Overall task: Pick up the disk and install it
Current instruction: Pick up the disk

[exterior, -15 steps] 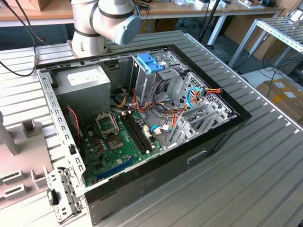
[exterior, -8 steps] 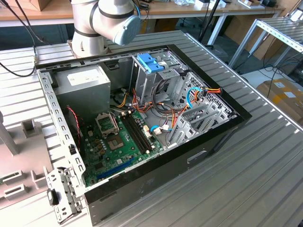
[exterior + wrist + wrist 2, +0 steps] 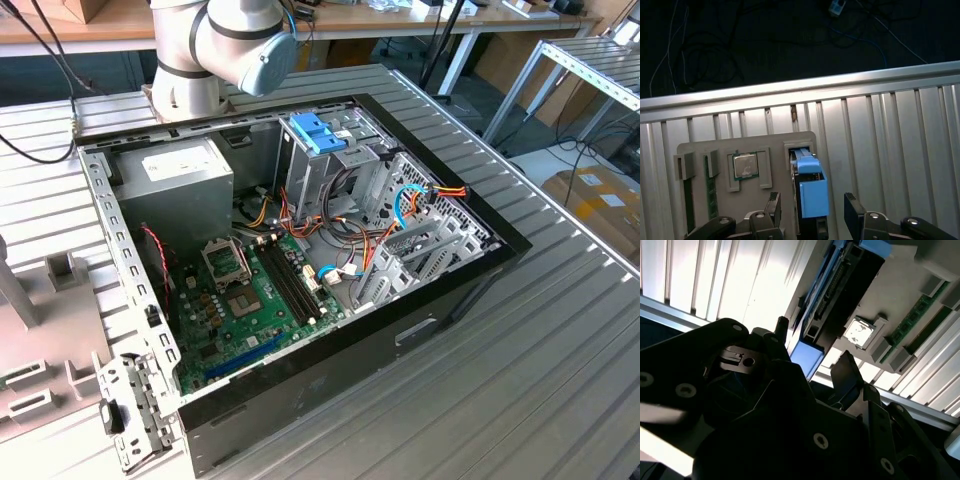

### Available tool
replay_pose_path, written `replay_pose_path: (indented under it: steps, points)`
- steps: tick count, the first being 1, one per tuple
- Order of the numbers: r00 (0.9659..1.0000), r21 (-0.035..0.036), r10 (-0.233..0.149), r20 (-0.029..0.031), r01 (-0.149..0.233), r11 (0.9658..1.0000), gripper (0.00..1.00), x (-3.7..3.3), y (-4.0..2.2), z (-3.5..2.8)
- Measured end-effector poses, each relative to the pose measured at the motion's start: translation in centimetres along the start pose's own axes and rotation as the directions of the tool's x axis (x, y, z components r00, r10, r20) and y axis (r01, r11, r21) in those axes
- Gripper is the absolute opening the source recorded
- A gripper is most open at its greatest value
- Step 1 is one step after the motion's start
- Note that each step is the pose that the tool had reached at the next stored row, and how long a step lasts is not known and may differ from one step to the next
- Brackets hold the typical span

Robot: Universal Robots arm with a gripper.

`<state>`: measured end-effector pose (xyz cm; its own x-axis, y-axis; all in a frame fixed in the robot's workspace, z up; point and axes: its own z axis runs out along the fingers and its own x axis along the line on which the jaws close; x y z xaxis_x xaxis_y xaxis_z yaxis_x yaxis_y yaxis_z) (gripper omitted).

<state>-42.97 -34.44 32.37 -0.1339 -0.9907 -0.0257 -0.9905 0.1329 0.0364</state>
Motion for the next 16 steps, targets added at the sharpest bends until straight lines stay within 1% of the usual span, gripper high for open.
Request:
replay_pose_path:
  steps: [4,16]
  points:
    - [1.0000,0.0000,0.000,0.0000,0.000,1.0000,0.62,0.01,-0.01,0.25]
    - [1.0000,0.0000,0.000,0.0000,0.000,1.0000,0.62,0.02,-0.03,0.75]
